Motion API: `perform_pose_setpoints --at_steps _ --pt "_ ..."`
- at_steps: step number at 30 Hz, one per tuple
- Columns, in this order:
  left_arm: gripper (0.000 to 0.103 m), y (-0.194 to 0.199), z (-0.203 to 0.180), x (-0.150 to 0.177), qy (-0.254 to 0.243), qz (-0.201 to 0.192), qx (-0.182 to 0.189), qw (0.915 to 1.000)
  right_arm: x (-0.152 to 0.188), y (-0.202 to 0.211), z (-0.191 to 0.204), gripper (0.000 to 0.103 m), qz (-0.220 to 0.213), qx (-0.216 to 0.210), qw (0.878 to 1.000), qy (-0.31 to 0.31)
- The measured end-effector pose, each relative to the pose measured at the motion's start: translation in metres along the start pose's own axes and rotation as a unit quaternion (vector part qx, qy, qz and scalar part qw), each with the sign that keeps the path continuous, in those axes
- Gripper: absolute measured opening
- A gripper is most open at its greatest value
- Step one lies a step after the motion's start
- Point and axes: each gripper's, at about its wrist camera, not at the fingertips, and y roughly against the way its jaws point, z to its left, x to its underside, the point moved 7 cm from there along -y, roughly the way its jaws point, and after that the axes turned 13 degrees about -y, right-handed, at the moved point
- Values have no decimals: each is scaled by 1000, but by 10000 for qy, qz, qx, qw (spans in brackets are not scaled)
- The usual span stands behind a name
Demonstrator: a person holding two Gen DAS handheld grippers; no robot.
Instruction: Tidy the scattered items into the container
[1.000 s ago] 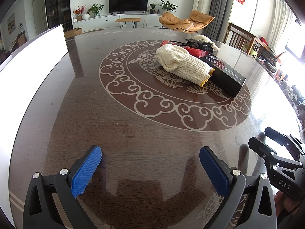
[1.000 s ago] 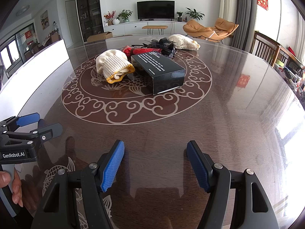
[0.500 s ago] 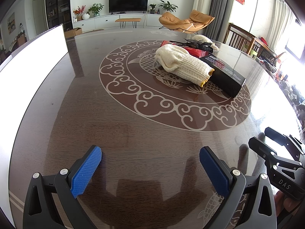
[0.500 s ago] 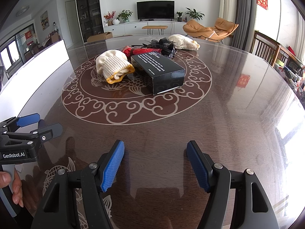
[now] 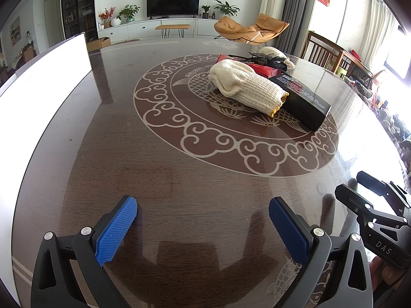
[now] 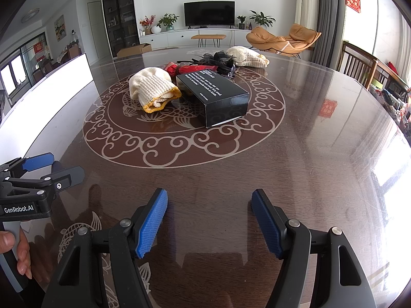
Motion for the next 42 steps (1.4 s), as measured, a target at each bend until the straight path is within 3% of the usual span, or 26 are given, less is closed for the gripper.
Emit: perform_pose_setpoints --at_steps 7,12,16,20,24,30,36,37,39,42 --pt "103 2 1 0 55 -50 58 10000 0 0 0 69 -2 -2 10000 -6" --pt "103 16 19 5 526 -379 233 9976 -6 6 1 69 -55 -247 9997 -20" --pt "103 21 21 4 185 -394 -164 9989 -37 5 -3 69 -97 -144 9992 354" --pt "103 20 25 5 315 -438 -96 9985 -81 -7 -4 69 -72 -56 9959 905" --pt "103 14 32 8 548 -330 64 9979 -108 -23 -1 69 197 -520 9917 1158" --pt "103 12 35 9 682 -337 180 9969 -118 -67 18 69 664 -1013 9860 1150" --pt "103 13 34 10 676 -362 235 9968 -122 -109 29 75 958 -788 9833 1333" --pt "103 14 34 11 683 -373 252 9966 -121 -113 31 74 996 -699 9820 1445" --pt "103 15 34 11 716 -405 300 9962 -116 -112 36 58 974 -692 9806 1555" --pt "103 16 35 10 860 -319 295 9954 -104 -100 30 58 855 -600 9837 1462"
